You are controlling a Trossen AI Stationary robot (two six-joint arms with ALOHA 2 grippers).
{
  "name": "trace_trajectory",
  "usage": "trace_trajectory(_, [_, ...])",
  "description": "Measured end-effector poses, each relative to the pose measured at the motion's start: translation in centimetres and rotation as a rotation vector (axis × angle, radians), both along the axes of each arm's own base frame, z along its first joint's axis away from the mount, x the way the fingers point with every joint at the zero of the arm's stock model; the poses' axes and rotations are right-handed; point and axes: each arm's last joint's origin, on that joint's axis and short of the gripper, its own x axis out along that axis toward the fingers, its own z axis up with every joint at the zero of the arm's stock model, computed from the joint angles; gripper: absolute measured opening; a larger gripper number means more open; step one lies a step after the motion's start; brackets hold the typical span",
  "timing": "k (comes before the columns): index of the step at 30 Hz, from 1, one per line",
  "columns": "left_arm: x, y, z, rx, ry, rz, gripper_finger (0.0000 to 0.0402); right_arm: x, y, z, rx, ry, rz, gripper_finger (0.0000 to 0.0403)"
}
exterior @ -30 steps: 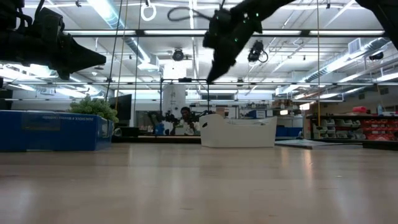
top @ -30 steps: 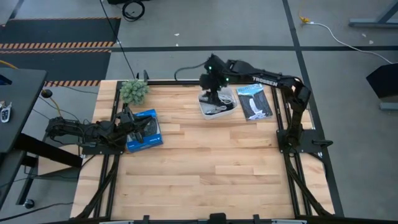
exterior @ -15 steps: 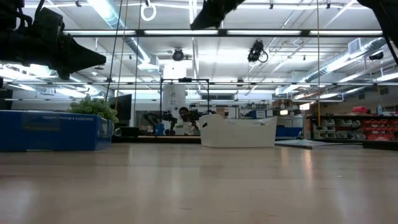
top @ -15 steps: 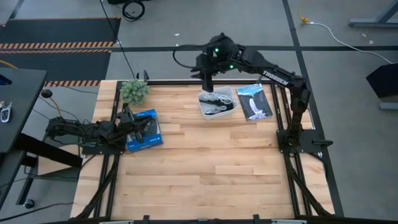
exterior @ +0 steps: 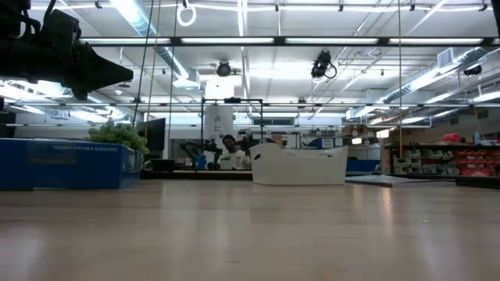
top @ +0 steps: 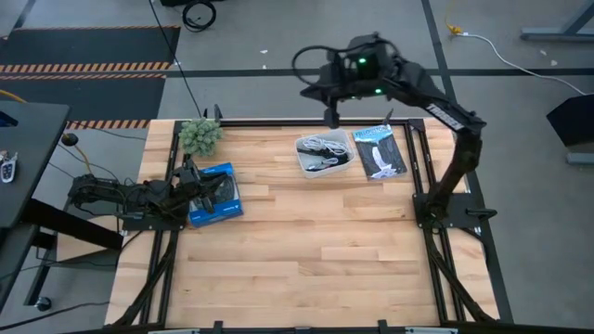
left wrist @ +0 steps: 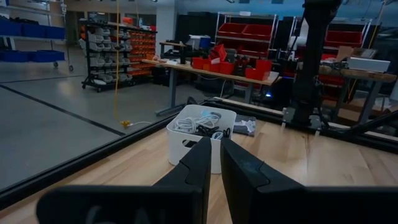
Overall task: Pick and place USB-C Cables
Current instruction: Return to Home Position
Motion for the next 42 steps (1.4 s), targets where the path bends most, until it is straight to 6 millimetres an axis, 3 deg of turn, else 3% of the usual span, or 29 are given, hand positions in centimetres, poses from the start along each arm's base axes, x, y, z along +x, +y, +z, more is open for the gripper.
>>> trace_trajectory(15, [0.0, 0.0, 0.0, 0.0, 0.0, 0.0, 0.0043, -8.5, 3.7, 5.7, 0.247, -0.246, -0.135, 0.0005])
trace_trajectory(22, [0.0, 0.0, 0.0, 0.0, 0.0, 0.0, 0.0043, -13.9, 6.1, 8.0, 0.275, -0.355, -0.136, 0.0008])
trace_trajectory(30, [0.0, 0.0, 0.0, 0.0, 0.0, 0.0, 0.0043, -19.3, 8.3, 8.2, 0.313, -0.345, -0.212, 0.0004])
trace_trajectory(42, [0.0, 0.0, 0.0, 0.0, 0.0, 0.0, 0.0043, -24.0, 10.3, 8.3, 0.352, -0.401, -0.252, 0.0004])
